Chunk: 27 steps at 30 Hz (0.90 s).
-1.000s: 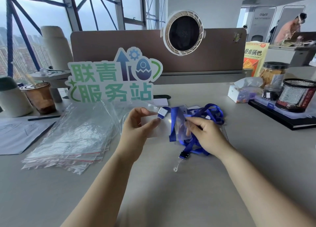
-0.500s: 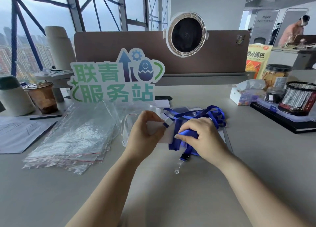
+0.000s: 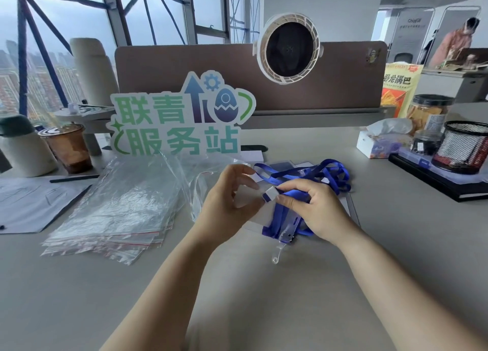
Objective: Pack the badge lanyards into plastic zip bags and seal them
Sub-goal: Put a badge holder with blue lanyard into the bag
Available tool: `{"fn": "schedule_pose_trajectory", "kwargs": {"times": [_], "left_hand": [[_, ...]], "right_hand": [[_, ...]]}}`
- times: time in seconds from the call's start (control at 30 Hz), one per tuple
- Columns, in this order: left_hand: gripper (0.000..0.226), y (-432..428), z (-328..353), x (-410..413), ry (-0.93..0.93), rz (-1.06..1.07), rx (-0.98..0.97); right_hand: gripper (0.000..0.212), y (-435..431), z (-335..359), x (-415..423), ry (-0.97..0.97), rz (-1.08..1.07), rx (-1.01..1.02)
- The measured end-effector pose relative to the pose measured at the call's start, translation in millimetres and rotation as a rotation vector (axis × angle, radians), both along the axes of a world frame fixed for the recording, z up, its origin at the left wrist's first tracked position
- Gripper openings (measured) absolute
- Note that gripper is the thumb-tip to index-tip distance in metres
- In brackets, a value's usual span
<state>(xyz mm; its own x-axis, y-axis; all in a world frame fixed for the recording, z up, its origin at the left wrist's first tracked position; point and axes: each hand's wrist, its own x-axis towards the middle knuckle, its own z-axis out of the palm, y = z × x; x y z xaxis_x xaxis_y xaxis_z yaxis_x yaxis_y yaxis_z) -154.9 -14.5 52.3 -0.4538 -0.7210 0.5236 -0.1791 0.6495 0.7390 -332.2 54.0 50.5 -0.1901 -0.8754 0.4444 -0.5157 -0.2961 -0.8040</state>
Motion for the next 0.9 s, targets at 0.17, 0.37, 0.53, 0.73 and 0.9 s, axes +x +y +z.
{"fn": "schedule_pose_trajectory", "kwargs": {"times": [0.17, 0.37, 0.53, 0.73, 0.9], "left_hand": [[0.034, -9.0, 3.3, 19.5, -0.033, 0.414, -0.240], [0.034, -27.9, -15.4, 52.4, -0.479, 0.635, -0.263], [0.039, -28.5, -16.9, 50.9, -0.373, 0.485, -0.168], [0.059, -14.6, -16.6, 47.8, -0.320, 0.267, -0.156], [0.069, -13.6, -20.5, 45.3, -0.293, 0.170, -0.133]], "right_hand": [[0.008, -1.0, -3.3, -1.3, -0.115, -0.083, 0.096], [0.006, -9.8, 2.9, 10.6, -0.152, -0.159, 0.164], [0.011, -22.4, 10.0, 26.3, -0.119, -0.191, 0.229], [0.012, -38.4, -1.2, 42.7, -0.153, -0.308, 0.240], [0.016, -41.4, -8.3, 44.3, -0.212, -0.392, 0.199]]}}
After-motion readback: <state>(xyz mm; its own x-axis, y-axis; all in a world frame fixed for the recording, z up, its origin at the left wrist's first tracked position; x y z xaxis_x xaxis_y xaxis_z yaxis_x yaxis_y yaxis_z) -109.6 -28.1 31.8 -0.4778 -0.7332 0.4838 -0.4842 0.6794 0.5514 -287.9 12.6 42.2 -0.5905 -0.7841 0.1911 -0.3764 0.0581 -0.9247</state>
